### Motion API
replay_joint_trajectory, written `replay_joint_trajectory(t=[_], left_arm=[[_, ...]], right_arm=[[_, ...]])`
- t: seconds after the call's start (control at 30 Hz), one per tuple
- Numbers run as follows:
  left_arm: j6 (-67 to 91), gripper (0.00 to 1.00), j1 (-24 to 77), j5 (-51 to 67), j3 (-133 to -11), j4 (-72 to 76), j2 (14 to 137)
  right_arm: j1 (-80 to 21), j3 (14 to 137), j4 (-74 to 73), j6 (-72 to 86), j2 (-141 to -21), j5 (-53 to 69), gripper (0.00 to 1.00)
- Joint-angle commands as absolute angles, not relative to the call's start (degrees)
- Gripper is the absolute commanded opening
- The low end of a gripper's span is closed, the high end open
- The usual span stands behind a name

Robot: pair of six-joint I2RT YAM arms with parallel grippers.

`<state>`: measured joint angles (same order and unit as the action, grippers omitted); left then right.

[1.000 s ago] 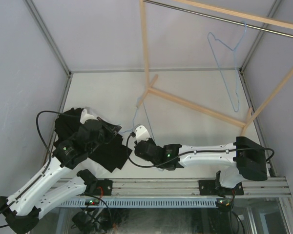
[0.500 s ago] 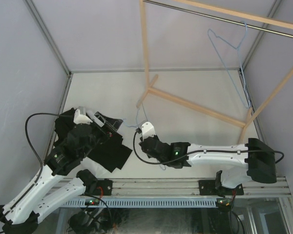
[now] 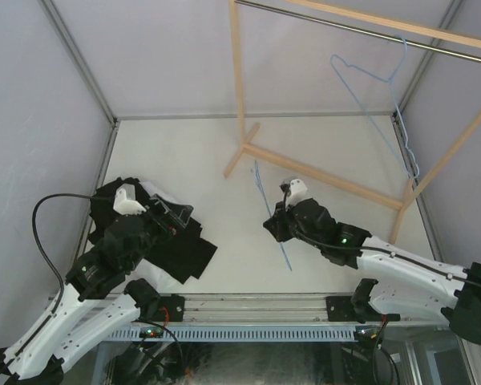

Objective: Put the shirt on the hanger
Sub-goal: Pick up the hanger at the center of the board, then place the hanger at the clothesline.

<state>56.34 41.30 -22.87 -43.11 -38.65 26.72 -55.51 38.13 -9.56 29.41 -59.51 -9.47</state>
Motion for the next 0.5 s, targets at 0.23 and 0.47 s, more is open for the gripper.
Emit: replay_joint_trajectory(t=[0.23, 0.47], left_arm=[[52.2, 0.96, 41.4, -25.3, -41.4, -41.3, 24.6], [51.9, 0.99, 40.9, -25.4, -39.2, -41.0, 24.6]], right_arm=[[-36.1, 45.9, -4.1, 36.0, -47.0, 8.6, 0.00], [-21.6, 54.3, 0.7, 41.7, -50.2, 22.0, 0.00]])
